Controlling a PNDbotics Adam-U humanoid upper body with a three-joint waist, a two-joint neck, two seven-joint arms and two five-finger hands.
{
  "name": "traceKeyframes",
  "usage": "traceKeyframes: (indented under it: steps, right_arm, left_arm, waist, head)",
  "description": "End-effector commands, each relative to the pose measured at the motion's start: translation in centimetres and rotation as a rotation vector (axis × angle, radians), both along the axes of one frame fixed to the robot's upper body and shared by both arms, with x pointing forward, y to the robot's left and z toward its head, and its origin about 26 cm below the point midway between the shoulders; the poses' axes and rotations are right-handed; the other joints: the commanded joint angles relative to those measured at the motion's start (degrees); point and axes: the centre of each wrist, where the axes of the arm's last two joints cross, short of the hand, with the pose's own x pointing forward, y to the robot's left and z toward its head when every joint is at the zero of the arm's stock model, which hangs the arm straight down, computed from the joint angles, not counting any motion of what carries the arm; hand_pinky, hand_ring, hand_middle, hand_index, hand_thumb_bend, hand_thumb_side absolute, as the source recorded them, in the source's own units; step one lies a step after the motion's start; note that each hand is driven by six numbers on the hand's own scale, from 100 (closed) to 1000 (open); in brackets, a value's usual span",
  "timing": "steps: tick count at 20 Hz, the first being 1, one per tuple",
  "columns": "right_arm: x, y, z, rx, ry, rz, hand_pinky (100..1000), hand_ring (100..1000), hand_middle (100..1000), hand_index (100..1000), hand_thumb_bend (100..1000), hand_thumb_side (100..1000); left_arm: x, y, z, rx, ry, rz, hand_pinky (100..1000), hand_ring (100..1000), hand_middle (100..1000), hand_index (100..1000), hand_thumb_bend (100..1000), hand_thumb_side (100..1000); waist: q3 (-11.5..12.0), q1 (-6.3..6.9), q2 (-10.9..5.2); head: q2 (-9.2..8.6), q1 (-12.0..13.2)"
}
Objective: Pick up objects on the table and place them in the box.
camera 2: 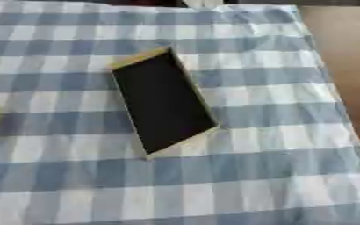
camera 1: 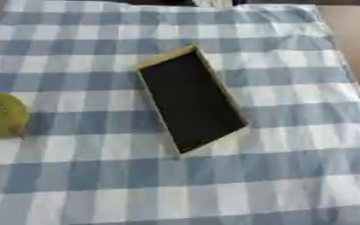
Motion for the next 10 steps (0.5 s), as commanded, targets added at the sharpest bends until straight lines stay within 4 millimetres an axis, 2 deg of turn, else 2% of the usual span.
traceKeyframes:
  steps: [1,9,10]
  right_arm:
    - [-0.4,-0.1,0.8,-0.028,-0.024,-0.008,801,664,643,695,100,594]
    - [-0.4,-0.2,0.9,-0.032,-0.025,-0.013,801,664,643,695,100,594]
    - [-0.4,-0.2,0.9,-0.032,-0.026,-0.014,801,664,642,695,100,594]
  left_arm:
    - [-0.5,0.3,1.0,0.029,-0.03,0.014,647,668,674,782,346,479]
    - [-1.0,1.5,0.3,0.125,0.035,0.081,649,673,683,792,335,488]
    - [-1.1,1.7,0.2,0.16,0.06,0.095,660,695,709,824,333,495]
  waist:
    - [0.07,0.12,-0.88]
    - [-0.12,0.44,-0.85]
    - [-0.13,0.51,-0.83]
  head:
    - [0.3,0.18]
    - [0.44,-0.01]
    - [0.43,-0.03]
